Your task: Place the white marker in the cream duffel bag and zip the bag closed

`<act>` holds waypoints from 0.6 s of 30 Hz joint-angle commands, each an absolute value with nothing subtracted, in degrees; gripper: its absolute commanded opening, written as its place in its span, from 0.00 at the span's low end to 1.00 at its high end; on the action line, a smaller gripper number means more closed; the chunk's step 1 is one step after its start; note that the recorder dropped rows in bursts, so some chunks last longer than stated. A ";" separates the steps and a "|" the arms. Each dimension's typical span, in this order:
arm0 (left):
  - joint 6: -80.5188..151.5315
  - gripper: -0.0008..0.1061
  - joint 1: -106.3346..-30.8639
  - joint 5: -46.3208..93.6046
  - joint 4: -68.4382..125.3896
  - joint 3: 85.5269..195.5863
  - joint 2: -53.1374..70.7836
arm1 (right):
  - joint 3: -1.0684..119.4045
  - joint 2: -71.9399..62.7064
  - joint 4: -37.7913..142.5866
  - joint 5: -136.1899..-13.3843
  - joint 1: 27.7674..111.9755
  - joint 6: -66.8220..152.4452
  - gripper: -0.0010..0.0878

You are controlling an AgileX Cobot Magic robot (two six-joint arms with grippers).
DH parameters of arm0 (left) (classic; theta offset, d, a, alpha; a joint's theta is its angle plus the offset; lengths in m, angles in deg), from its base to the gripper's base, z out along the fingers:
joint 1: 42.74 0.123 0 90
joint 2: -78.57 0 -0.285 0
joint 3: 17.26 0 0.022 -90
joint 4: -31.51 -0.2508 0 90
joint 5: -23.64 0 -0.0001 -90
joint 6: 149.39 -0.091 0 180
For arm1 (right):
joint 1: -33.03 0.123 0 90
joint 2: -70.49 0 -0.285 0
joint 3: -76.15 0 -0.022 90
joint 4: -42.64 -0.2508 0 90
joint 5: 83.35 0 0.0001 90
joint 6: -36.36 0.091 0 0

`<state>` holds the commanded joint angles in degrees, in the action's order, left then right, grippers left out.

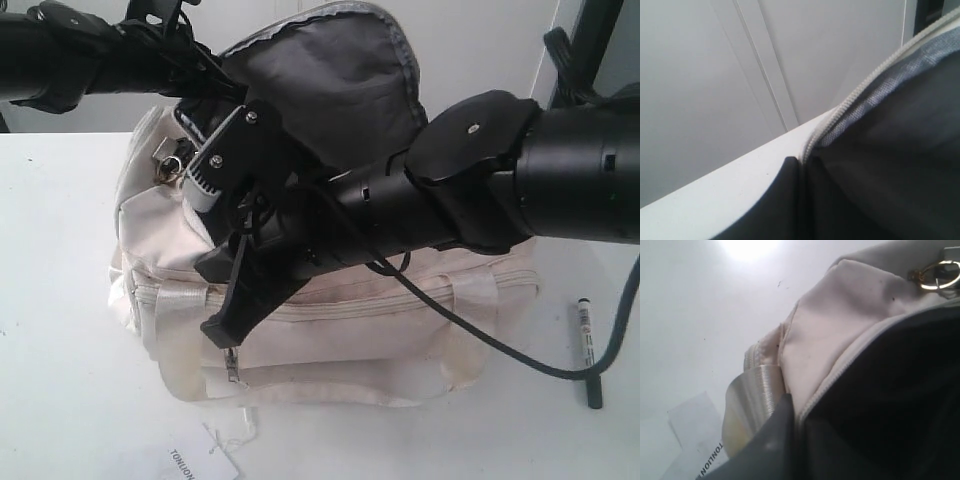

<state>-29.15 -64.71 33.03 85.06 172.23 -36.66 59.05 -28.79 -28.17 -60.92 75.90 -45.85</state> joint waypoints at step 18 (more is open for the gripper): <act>-29.41 0.01 -64.71 33.03 85.06 172.23 -36.66 | 59.17 -28.79 -28.33 -63.96 75.90 -45.64 0.34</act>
<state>-29.41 -64.71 33.03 85.06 172.23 -36.66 59.17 -28.79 -28.33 -63.96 75.90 -45.64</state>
